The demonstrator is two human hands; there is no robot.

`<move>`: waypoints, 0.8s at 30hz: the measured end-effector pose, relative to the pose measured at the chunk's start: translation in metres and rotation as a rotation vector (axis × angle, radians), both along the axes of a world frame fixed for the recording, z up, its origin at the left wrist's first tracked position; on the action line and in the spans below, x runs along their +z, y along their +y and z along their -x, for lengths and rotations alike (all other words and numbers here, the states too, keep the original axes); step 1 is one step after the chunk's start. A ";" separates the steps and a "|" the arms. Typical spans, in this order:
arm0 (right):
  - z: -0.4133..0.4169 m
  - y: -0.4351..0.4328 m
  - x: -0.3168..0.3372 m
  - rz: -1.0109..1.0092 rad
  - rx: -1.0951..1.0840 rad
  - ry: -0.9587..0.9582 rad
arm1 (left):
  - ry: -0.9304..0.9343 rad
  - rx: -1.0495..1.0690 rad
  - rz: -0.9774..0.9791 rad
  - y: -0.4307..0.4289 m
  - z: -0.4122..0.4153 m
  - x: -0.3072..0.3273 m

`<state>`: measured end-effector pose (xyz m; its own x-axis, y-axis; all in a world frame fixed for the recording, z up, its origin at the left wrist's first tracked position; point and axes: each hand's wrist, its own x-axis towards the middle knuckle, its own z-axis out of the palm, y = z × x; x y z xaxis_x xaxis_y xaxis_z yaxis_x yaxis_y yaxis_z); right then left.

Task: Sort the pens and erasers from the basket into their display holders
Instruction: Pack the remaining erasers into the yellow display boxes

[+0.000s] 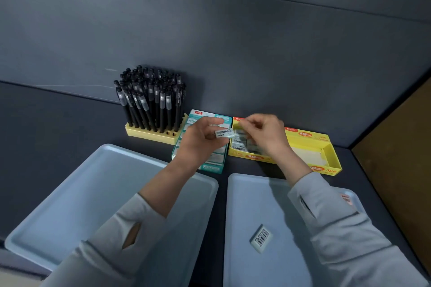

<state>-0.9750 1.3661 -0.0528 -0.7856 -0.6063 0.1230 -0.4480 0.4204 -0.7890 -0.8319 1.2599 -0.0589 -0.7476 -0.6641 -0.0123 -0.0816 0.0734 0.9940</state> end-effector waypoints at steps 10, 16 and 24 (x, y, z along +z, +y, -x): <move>0.019 0.032 0.028 0.188 0.023 -0.339 | -0.106 -0.049 0.431 0.006 0.029 0.000; 0.036 0.047 0.026 -0.206 0.105 0.004 | -0.282 -0.246 1.061 -0.002 0.048 -0.019; 0.021 0.033 -0.004 -0.316 0.106 0.281 | -0.174 -0.234 1.513 0.001 0.040 -0.021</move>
<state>-0.9961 1.3990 -0.0569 -0.6796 -0.7241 0.1180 -0.6805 0.5620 -0.4702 -0.8722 1.2610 -0.0795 -0.8941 -0.0074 0.4479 -0.0283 0.9988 -0.0399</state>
